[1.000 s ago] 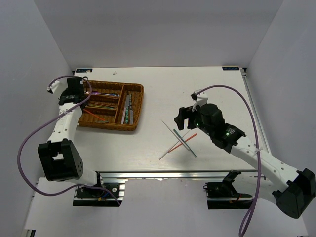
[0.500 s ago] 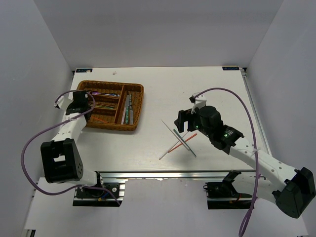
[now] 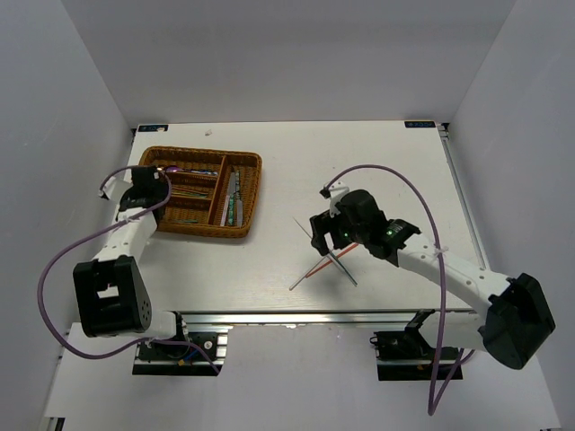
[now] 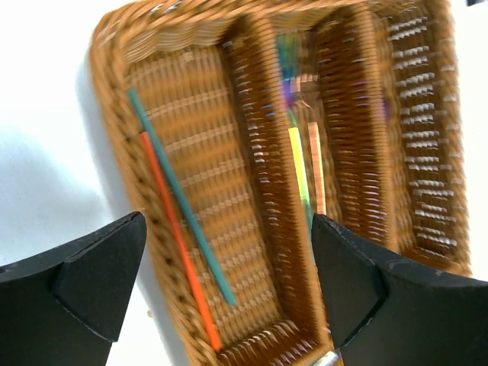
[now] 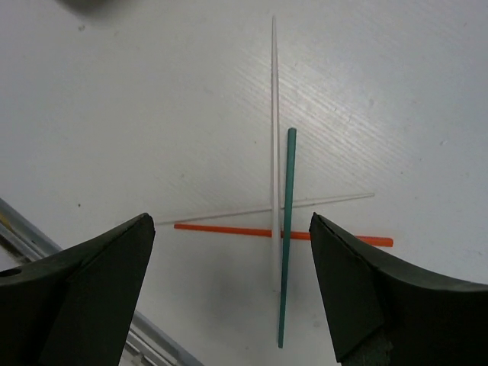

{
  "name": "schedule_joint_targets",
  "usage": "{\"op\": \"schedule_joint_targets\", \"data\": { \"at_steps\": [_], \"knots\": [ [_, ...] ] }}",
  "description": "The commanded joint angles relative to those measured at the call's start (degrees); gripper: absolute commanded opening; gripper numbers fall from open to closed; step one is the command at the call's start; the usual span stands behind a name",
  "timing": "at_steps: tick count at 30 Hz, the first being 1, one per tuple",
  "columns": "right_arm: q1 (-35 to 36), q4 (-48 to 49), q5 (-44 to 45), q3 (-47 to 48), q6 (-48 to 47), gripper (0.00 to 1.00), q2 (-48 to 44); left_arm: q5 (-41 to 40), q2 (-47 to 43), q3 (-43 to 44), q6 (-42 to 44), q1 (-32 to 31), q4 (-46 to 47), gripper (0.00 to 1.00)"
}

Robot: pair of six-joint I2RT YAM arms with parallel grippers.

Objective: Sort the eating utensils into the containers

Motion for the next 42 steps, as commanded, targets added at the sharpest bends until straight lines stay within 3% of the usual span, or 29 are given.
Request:
{"op": "schedule_joint_targets", "data": {
  "at_steps": [1,5,8,14,18,23,42],
  "knots": [
    [0.50,-7.50,-2.04,2.92,-2.54,0.87,2.85,1.75,-3.69,7.35,3.10,0.38,-2.78,0.98],
    [0.85,-10.41,4.03,0.82,-0.78,0.49,6.19,6.75,-7.55,11.77,9.77,0.38,-6.84,0.98],
    [1.55,-10.24,4.56,-0.33,0.19,0.41,6.46,13.32,-13.17,11.25,15.73,0.38,-7.02,0.98],
    [3.05,-4.62,3.86,0.98,-2.44,0.40,11.27,26.24,-22.75,3.62,28.75,0.29,-9.12,0.98],
    [3.22,-2.68,4.83,5.55,-4.73,0.41,18.83,24.52,-29.00,-5.78,30.53,-1.73,-3.67,0.98],
    [3.22,-6.36,7.02,14.60,-5.35,0.40,28.59,23.01,-29.09,-4.49,31.23,-2.35,-5.78,0.98],
    [3.31,-5.67,7.03,15.93,-6.58,0.38,32.30,24.87,-28.74,-4.93,31.49,-2.96,-5.70,0.98]
  ]
}}
